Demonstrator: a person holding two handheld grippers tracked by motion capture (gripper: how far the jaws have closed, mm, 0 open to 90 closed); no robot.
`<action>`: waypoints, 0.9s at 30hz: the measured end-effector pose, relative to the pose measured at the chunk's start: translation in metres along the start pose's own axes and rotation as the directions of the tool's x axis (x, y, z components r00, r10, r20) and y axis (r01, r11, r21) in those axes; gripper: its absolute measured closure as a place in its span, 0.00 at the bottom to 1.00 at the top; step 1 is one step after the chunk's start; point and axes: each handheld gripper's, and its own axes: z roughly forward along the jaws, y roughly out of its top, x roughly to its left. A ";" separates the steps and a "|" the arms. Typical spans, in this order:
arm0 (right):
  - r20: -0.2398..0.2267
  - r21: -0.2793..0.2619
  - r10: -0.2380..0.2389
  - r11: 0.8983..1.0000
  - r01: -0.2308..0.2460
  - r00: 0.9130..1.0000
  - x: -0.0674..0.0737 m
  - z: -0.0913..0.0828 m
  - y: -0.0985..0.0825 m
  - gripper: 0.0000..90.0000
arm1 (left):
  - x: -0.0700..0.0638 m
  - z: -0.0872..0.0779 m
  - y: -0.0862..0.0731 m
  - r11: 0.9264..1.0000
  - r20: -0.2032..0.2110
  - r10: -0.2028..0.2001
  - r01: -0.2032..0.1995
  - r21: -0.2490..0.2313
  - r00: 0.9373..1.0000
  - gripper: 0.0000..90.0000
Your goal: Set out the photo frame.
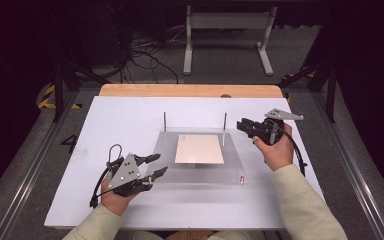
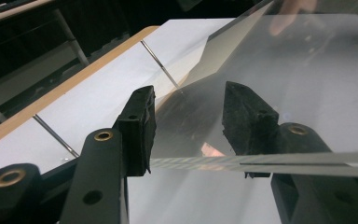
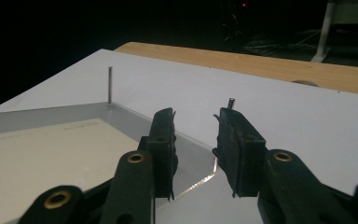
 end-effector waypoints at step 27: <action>-0.141 -0.067 -0.228 0.973 0.221 0.963 0.074 -0.100 -0.026 0.42 | 0.000 0.000 0.003 1.000 0.009 -0.015 0.015 0.025 1.000 0.59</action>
